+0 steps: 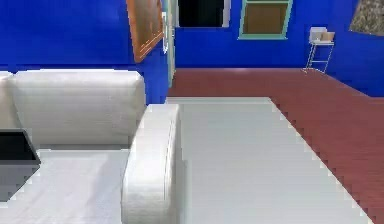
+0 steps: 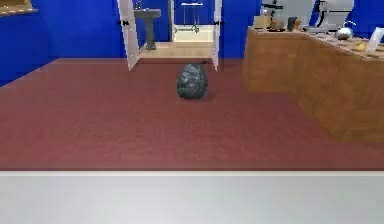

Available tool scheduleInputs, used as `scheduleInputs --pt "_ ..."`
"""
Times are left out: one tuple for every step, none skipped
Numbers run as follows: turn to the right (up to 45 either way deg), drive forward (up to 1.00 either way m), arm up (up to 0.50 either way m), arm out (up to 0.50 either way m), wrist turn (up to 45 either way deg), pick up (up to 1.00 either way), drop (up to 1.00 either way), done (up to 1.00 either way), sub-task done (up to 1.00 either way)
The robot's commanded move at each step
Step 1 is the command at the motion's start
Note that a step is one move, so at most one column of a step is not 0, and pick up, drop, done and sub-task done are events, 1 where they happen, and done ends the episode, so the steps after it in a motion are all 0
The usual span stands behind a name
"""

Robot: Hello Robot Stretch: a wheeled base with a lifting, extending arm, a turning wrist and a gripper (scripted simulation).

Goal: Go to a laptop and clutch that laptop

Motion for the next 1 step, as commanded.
scheduleInputs --pt "-45.0 0.00 0.00 0.00 0.0 0.00 0.00 0.00 0.00"
